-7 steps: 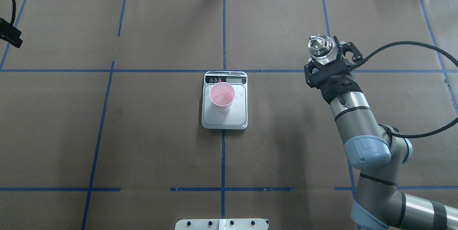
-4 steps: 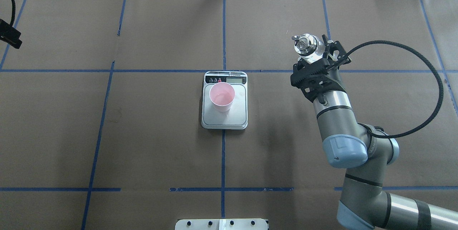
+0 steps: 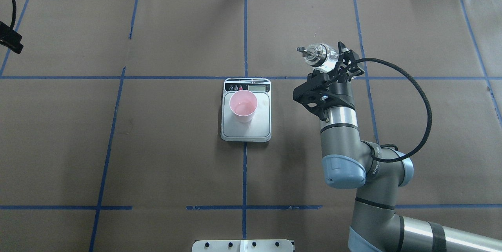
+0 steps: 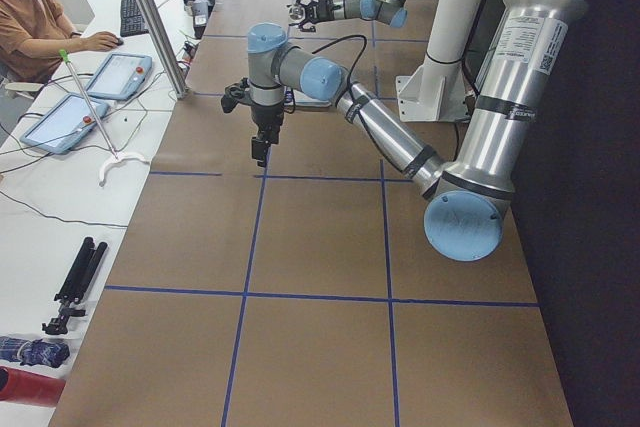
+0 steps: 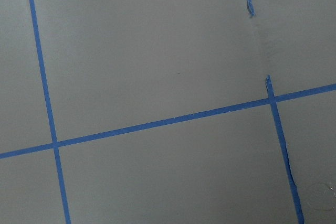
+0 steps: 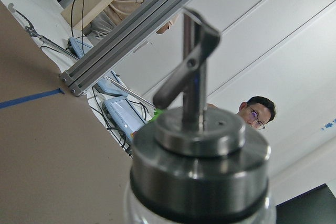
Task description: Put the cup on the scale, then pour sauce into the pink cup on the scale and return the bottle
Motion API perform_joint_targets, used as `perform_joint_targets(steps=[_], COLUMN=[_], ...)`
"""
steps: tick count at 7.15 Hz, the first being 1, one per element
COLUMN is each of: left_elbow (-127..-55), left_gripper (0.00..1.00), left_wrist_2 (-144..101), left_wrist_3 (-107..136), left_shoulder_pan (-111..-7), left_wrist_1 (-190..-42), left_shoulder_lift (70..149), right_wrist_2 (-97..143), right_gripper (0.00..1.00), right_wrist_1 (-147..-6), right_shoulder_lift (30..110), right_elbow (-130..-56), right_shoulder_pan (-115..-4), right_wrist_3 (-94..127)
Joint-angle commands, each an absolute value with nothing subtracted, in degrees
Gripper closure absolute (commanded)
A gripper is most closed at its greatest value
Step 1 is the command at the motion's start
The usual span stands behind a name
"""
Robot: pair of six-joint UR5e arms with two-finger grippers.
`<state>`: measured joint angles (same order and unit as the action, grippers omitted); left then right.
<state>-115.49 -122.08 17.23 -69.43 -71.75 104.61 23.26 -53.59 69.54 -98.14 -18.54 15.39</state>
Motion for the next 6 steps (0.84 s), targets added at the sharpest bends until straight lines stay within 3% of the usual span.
perform_joint_targets(steps=[1,6], left_elbow=[-115.31,-115.75], left_gripper=[0.0,0.0], left_wrist_2=[-122.08,-122.08], left_wrist_3=[17.23,17.23], left_shoulder_pan=[-69.43,-69.43], left_wrist_1=[-71.72,-71.28], left_shoulder_lift=[104.5,104.59], right_wrist_2=[21.88,21.62], right_gripper=[1.0,1.0], right_wrist_1=[-54.14,-56.34], right_shoulder_lift=[67.25,65.39], right_elbow=[-96.86,-96.07], right_shoulder_pan=[-17.75,-16.96], right_wrist_3=[15.38,9.89])
